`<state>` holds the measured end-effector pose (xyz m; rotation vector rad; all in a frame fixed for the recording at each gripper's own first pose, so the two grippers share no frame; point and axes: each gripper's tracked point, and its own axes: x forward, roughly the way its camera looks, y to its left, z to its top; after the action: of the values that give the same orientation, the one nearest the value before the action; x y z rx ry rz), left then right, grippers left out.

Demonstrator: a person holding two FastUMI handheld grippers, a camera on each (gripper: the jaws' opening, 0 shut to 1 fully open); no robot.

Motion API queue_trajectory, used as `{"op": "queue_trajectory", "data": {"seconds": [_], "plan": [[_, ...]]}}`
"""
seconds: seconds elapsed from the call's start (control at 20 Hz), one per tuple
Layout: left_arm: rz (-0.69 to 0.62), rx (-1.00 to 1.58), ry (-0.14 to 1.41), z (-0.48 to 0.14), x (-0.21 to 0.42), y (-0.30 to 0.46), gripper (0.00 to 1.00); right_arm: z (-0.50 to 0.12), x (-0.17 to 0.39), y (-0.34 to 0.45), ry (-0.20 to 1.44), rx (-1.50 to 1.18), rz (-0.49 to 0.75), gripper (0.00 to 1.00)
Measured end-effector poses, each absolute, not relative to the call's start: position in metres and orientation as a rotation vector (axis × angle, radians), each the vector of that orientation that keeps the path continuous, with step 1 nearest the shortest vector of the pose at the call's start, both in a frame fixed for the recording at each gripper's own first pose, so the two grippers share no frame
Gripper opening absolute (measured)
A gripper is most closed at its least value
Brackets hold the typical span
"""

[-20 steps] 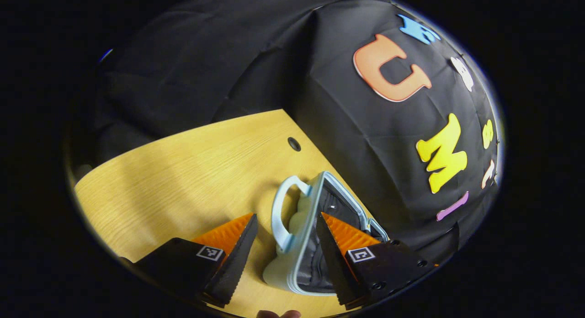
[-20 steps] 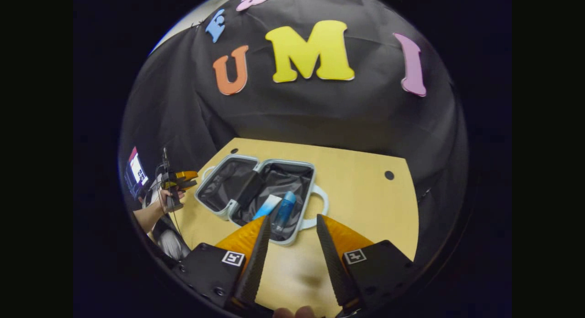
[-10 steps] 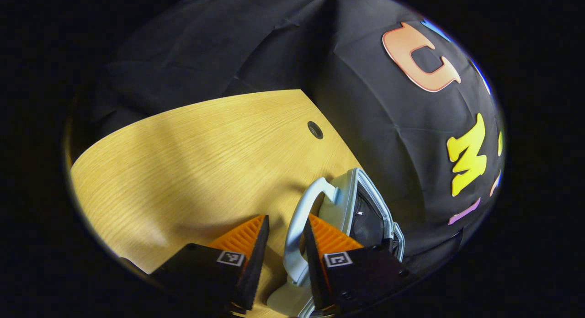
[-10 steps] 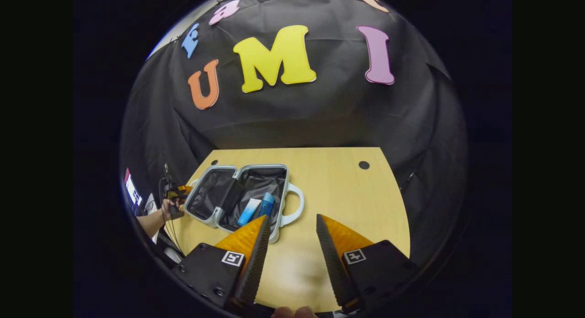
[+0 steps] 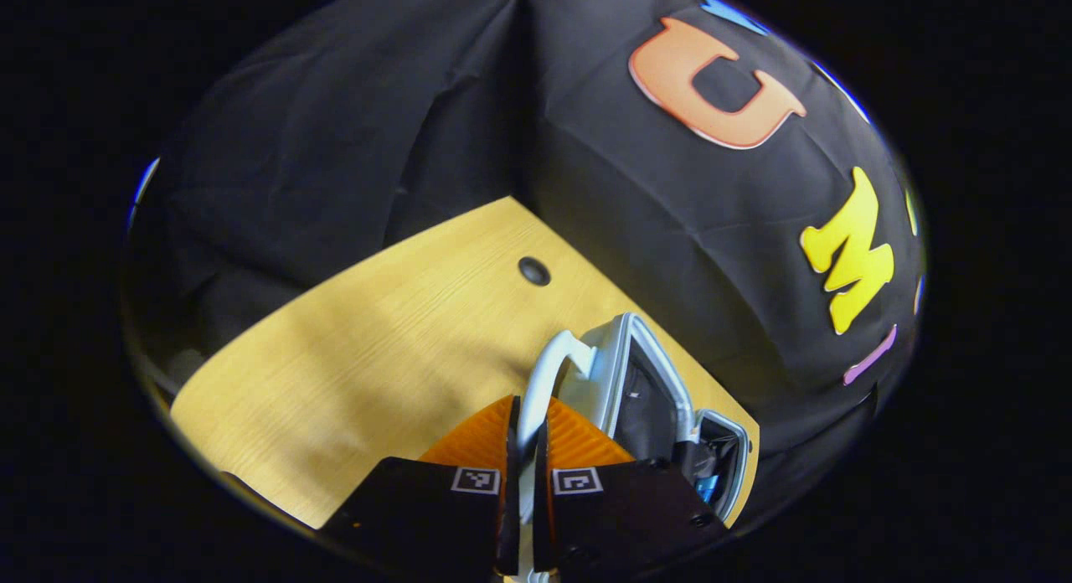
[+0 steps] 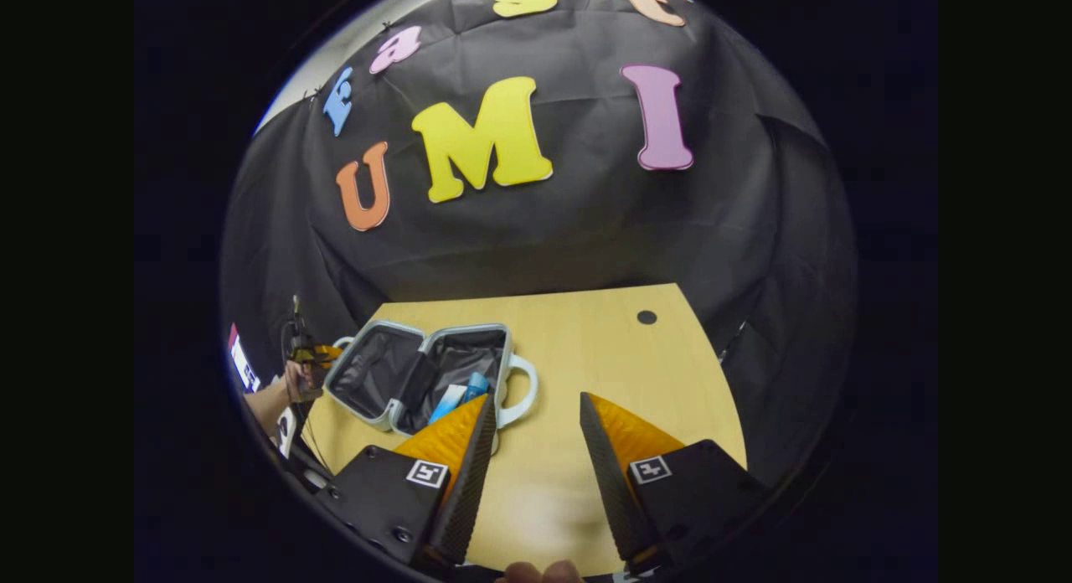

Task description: First open the suitcase, pack the skin care products into it, and then close the suitcase.

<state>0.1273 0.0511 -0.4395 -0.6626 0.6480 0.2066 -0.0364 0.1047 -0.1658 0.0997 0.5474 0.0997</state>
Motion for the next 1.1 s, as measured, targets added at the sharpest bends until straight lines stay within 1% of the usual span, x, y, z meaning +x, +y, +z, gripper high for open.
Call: {"op": "queue_trajectory", "data": {"seconds": [0.1, 0.15, 0.2, 0.35, 0.6, 0.8, 0.9, 1.1], "plan": [[0.172, -0.601, 0.599, -0.394, 0.133, 0.027, 0.08, -0.158, -0.038, 0.097, 0.499, 0.063, 0.097, 0.61], [0.156, -0.564, 0.577, -0.373, 0.135, 0.016, 0.08, -0.152, -0.04, 0.095, 0.473, 0.052, 0.102, 0.59], [0.143, -0.523, 0.555, -0.352, 0.135, 0.002, 0.08, -0.148, -0.042, 0.093, 0.451, 0.037, 0.109, 0.61], [0.092, -0.395, 0.488, -0.295, 0.139, -0.061, 0.08, -0.14, -0.048, 0.086, 0.392, -0.003, 0.127, 0.61], [0.005, -0.282, 0.387, -0.246, 0.133, -0.188, 0.07, -0.127, -0.053, 0.052, 0.35, 0.056, 0.076, 0.61], [-0.043, -0.235, 0.362, -0.248, 0.131, -0.281, 0.07, -0.126, -0.058, 0.005, 0.353, 0.096, -0.008, 0.61], [-0.077, -0.216, 0.373, -0.261, 0.135, -0.328, 0.07, -0.125, -0.063, -0.019, 0.359, 0.09, -0.05, 0.61], [-0.137, -0.082, 0.391, -0.301, 0.146, -0.394, 0.07, -0.124, -0.075, -0.062, 0.383, 0.053, -0.126, 0.61]]}}
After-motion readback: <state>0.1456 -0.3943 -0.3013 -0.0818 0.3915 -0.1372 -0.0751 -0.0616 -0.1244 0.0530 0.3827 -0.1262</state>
